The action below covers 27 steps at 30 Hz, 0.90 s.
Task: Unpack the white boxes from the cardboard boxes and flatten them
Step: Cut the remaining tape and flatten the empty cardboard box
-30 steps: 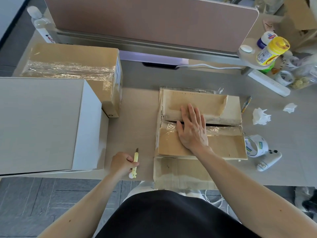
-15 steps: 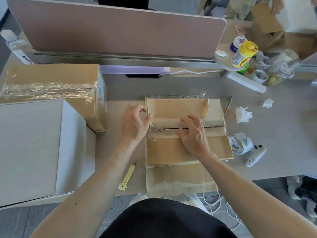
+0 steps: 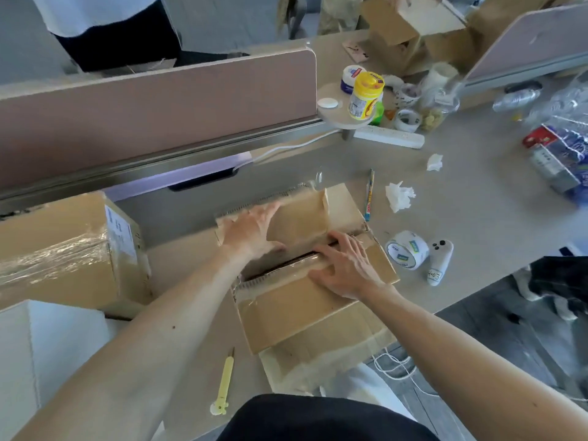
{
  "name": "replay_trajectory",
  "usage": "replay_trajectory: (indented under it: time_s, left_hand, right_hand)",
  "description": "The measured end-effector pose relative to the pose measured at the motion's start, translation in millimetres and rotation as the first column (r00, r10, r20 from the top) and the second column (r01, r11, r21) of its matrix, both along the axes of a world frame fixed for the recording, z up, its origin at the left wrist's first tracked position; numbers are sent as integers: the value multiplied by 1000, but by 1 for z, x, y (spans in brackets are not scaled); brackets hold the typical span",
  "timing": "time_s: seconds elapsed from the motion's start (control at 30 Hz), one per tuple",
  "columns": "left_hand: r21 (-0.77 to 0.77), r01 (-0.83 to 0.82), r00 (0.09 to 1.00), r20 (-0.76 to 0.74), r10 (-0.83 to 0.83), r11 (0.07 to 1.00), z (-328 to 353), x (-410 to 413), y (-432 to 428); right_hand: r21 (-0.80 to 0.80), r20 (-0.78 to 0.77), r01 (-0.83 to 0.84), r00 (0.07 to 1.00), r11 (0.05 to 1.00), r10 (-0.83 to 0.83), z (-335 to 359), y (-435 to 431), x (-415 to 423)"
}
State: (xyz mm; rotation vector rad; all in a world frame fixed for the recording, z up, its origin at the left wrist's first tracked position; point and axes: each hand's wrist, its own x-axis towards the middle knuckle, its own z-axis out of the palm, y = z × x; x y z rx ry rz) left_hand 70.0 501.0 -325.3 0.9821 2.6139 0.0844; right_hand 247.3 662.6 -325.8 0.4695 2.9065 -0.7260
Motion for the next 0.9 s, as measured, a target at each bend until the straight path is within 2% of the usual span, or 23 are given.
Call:
replay_trajectory:
  time_s: [0.13, 0.33, 0.5, 0.7, 0.8, 0.9]
  left_hand:
    - [-86, 31, 999, 10, -30, 996, -2, -14, 9]
    - [-155, 45, 997, 66, -35, 987, 2, -30, 17]
    - [-171, 55, 995, 89, -40, 984, 1, -38, 19]
    - [-132, 45, 993, 113, -30, 990, 1, -40, 22]
    - [-128, 71, 996, 54, -64, 989, -1, -34, 22]
    - [-153, 81, 996, 38, -76, 985, -4, -33, 22]
  right_hand:
    - [7, 51, 1, 999, 1000, -2, 5, 8, -15]
    - [39, -141, 4, 990, 999, 2, 8, 16, -23]
    - [107, -390, 21, 920, 994, 23, 16, 27, -8]
    - [77, -505, 84, 863, 994, -34, 54, 39, 39]
    - [50, -451, 201, 878, 978, -157, 64, 38, 70]
    - [102, -293, 287, 924, 953, -247, 62, 39, 97]
